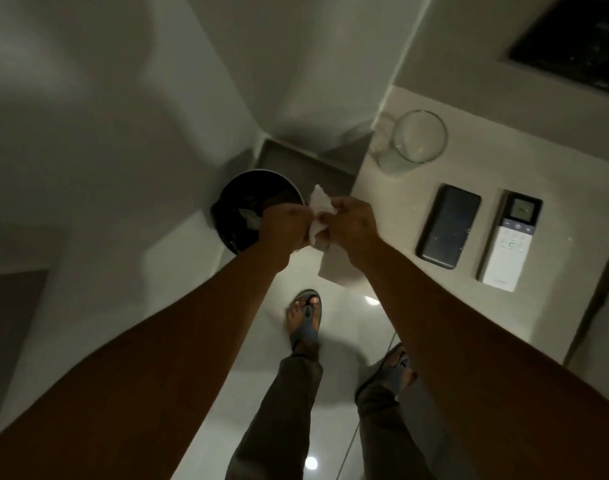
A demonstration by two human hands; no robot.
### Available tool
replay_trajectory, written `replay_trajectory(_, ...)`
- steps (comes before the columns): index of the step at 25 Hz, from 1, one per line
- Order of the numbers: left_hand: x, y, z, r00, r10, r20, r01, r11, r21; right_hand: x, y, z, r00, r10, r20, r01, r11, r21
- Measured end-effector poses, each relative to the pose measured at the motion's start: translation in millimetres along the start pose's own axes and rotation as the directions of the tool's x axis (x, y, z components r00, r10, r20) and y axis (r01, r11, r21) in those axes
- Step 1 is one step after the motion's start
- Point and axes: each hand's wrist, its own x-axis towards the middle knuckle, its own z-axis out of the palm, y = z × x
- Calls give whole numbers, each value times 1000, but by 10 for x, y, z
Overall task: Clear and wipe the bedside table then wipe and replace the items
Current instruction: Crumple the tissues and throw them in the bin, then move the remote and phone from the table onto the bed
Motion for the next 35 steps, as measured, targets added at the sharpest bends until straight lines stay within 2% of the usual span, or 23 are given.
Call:
replay_trajectory(3, 44, -157, -593, 997, -29, -71, 14, 979, -205, 23, -142, 599, 991, 48, 128, -45, 999, -29)
replay_trajectory(4, 70, -206, -737, 994, -15, -109, -3, 986, -165, 35, -148, 747, 988, 59, 140, -49, 996, -75)
replay_trajectory(7, 108, -328, -920, 965, 68, -255, -7, 973, 229, 96, -32, 831, 990, 81, 117, -54, 975, -215)
replay_trajectory(10, -21, -427, -786, 953, 143, -267, -44, 937, 347, -66, 150, 440, 997, 74, 34, -71, 994, -84)
replay_trajectory(12, -192, -432, -470, 955, 229, -190, -136, 905, 402, -257, 321, -22, 998, 54, -45, -55, 998, -20)
replay_trajectory(14, -404, -323, 136, 947, 319, -35, -263, 832, 489, -462, 516, -697, 972, -14, -232, 14, 1000, -1)
replay_trajectory(15, -511, -214, 453, 935, 349, 69, -335, 797, 502, -543, 576, -1011, 934, -45, -356, 41, 999, -17)
replay_trajectory(17, -707, 59, 1152, 872, 396, 287, -489, 689, 536, -627, 676, -1657, 808, -87, -583, 10, 991, -133)
replay_trajectory(19, -817, 360, 1791, 804, 412, 428, -594, 575, 563, -595, 768, -2121, 733, -55, -678, -52, 989, -137)
replay_trajectory(21, -876, 615, 2351, 776, 420, 470, -630, 504, 591, -535, 857, -2389, 759, 32, -650, -175, 972, -157)
replay_trajectory(23, -878, 790, 2751, 784, 418, 459, -616, 433, 658, -474, 949, -2462, 826, 66, -560, -269, 919, -288)
replay_trajectory(25, -837, 871, 3040, 791, 403, 461, -598, 346, 723, -412, 1073, -2502, 869, 44, -493, -246, 903, -353)
replay_trajectory(29, -699, 913, 3282, 816, 339, 468, -555, 229, 800, -264, 1159, -2523, 889, -40, -456, -165, 902, -399)
replay_trajectory(33, -652, 882, 3368, 839, 241, 488, -543, 326, 774, -202, 1102, -2533, 892, -42, -449, -157, 904, -397)
replay_trajectory(35, -721, 886, 3386, 857, 220, 467, -515, 430, 742, -321, 1117, -2607, 894, -39, -446, -137, 925, -355)
